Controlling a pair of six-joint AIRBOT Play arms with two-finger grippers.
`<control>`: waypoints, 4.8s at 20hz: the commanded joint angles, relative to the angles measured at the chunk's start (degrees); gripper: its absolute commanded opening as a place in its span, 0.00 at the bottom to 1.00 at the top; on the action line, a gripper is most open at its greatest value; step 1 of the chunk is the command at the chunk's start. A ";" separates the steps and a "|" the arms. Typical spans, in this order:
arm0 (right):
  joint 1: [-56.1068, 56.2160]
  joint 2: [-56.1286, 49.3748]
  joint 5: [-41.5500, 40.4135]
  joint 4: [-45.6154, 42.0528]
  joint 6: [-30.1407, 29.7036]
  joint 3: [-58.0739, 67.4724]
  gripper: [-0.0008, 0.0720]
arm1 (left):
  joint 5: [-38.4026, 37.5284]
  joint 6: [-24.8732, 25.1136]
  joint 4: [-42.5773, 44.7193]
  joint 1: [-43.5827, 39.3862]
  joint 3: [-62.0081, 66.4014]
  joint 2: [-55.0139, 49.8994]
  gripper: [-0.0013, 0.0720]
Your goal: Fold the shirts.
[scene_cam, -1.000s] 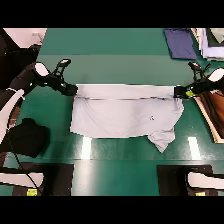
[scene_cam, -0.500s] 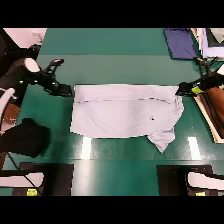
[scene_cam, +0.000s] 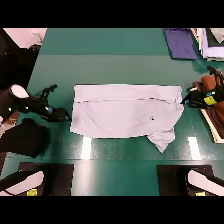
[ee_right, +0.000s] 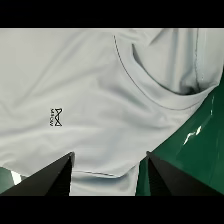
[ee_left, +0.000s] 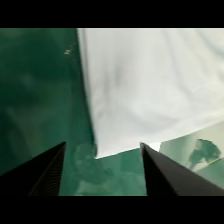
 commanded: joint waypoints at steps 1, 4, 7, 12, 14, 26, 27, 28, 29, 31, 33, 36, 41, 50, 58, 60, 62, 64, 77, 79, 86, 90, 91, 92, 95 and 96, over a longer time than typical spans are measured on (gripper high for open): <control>-1.27 3.78 0.11 1.88 -1.03 -5.07 0.74 | 3.72 2.97 -5.77 0.42 -8.11 1.27 0.76; -1.22 5.92 -0.48 1.88 -1.07 -6.19 0.74 | 4.31 3.02 -5.20 -0.66 -9.40 1.27 0.76; -1.20 7.34 -0.48 1.86 -1.07 -6.16 0.74 | 5.20 2.51 -4.17 -3.43 -9.84 1.27 0.75; -1.27 9.75 -0.42 1.60 -1.07 -6.21 0.71 | 5.44 1.07 -4.68 -4.26 -9.79 1.27 0.05; -1.38 10.78 0.44 -0.31 -1.03 -6.62 0.71 | 3.61 1.05 -4.50 -4.26 -8.57 1.27 0.05; -4.00 3.72 -7.02 2.78 -6.67 -29.14 0.61 | -2.95 1.05 -4.26 -4.26 3.50 1.27 0.05; -4.00 2.64 -7.43 3.43 -6.93 -29.05 0.60 | -2.97 1.03 -4.26 -4.26 3.50 1.27 0.05; -3.85 2.08 -7.50 3.30 -6.93 -29.05 0.56 | -2.97 1.03 -4.26 -4.26 3.50 1.27 0.05; -3.80 1.66 -7.37 3.19 -7.15 -29.05 0.47 | -2.93 1.05 -4.24 -4.26 3.50 1.27 0.05; -3.82 1.62 -6.43 3.15 -8.15 -29.05 0.09 | -2.95 1.05 -4.20 -4.26 3.50 1.27 0.05; -3.82 3.85 -4.70 1.33 -8.11 -29.05 0.03 | -4.15 1.01 -3.61 -4.26 3.74 1.29 0.05; -3.89 12.50 2.29 -7.52 -3.54 -29.05 0.03 | -9.84 -0.57 2.71 -4.26 7.17 1.33 0.05; -3.87 28.46 10.86 -10.80 0.87 -29.05 0.03 | -15.02 -1.66 3.54 -4.26 7.67 6.45 0.05; -3.80 33.09 8.04 -2.56 2.21 -23.87 0.02 | -11.10 -3.67 1.75 -4.26 8.44 7.74 0.05; 2.73 12.07 0.46 -2.89 1.95 -6.19 0.03 | 2.36 -3.52 -0.90 -4.26 14.45 -0.52 0.05; 5.40 6.93 -1.60 -3.23 1.99 -2.12 0.03 | 3.98 -3.02 -2.75 -4.26 16.59 -4.46 0.05; 6.58 2.25 -2.45 -3.19 2.25 1.25 0.03 | 5.40 -2.69 -2.99 -4.26 19.12 -8.28 0.05; 6.99 -2.08 -2.43 -3.17 2.64 4.02 0.03 | 6.95 -1.95 -2.99 -4.26 22.23 -11.67 0.05; 6.49 -17.70 -12.57 3.74 2.67 14.64 0.45 | 20.15 -3.21 -3.02 -4.26 27.61 -18.18 0.88; 6.34 -19.06 -13.11 5.31 2.64 17.05 0.78 | 19.80 -3.50 -2.89 -4.09 27.61 -17.92 0.87; -1.11 -13.07 -1.73 4.33 -4.15 14.34 0.77 | 4.20 -1.95 -3.17 -4.52 31.04 -17.84 0.15; -9.35 -10.69 -1.79 5.07 -7.63 3.91 0.78 | 4.07 -1.57 -3.61 -7.91 30.99 -17.84 0.05; -11.21 -11.45 -1.70 5.07 -8.76 2.01 0.82 | 4.09 -1.57 -3.63 -9.07 30.99 -17.84 0.05; -12.44 -12.61 -1.62 5.42 -10.14 0.76 0.88 | 4.11 -1.57 -3.63 -10.23 30.99 -17.84 0.05; -15.47 -17.35 -1.29 11.58 -15.41 -1.38 0.88 | 4.55 -1.62 -3.63 -13.51 30.99 -17.84 0.05; -15.93 -19.30 -0.98 13.64 -16.31 -1.18 0.88 | 4.61 -1.75 -3.69 -14.27 30.99 -17.86 0.05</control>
